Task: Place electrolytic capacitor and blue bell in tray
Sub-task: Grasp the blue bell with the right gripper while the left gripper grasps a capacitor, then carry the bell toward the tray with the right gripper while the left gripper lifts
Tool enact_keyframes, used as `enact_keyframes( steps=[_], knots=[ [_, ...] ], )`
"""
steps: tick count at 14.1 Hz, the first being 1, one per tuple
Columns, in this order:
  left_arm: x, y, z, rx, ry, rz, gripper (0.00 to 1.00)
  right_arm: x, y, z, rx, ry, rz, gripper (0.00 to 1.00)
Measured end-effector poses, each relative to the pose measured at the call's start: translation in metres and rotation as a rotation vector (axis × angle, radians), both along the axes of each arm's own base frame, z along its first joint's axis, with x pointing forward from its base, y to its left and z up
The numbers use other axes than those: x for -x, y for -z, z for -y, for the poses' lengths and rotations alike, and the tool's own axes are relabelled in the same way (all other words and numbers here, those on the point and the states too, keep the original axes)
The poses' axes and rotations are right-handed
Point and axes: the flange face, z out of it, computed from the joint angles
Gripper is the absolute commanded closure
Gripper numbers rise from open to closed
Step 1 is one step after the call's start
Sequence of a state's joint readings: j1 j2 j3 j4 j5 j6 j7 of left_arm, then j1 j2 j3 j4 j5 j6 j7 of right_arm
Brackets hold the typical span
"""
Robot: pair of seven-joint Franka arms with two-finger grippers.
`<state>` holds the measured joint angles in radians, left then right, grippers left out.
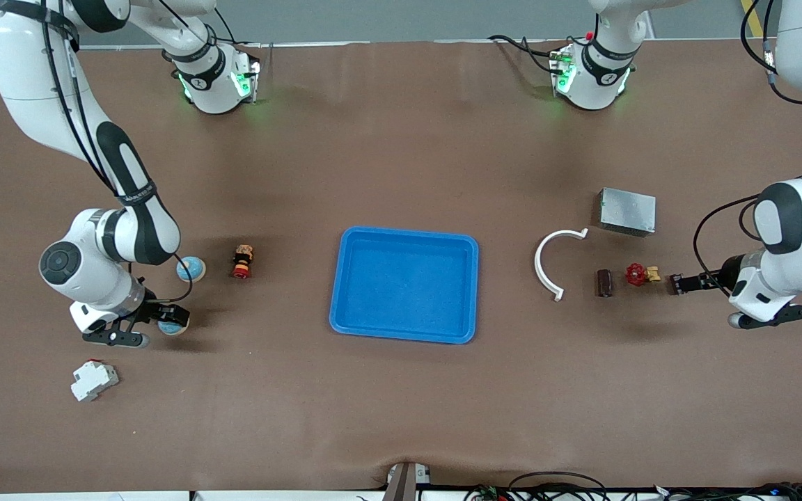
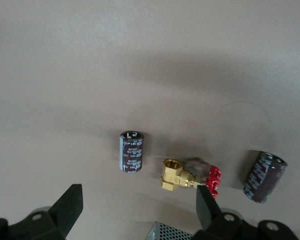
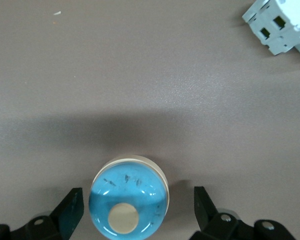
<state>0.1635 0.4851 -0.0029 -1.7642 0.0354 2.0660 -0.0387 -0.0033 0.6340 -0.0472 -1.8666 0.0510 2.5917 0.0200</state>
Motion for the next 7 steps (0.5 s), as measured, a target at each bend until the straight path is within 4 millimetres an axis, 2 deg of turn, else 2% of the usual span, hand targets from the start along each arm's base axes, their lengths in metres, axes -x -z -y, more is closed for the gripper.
enact_keyframes(
  steps=[1,3,7],
  knots=[
    [0.001,0.005,-0.001,0.000,-0.002,-0.006,0.00,0.000,0.001,0.000,0.000,0.000,-0.001,0.48],
    [0.002,0.014,-0.004,0.000,-0.005,-0.012,0.00,-0.001,-0.001,-0.001,0.000,-0.001,0.003,1.00],
    [0.002,0.035,-0.006,0.000,-0.008,-0.010,0.00,-0.003,-0.002,-0.008,-0.003,-0.011,0.005,1.00]
  ],
)
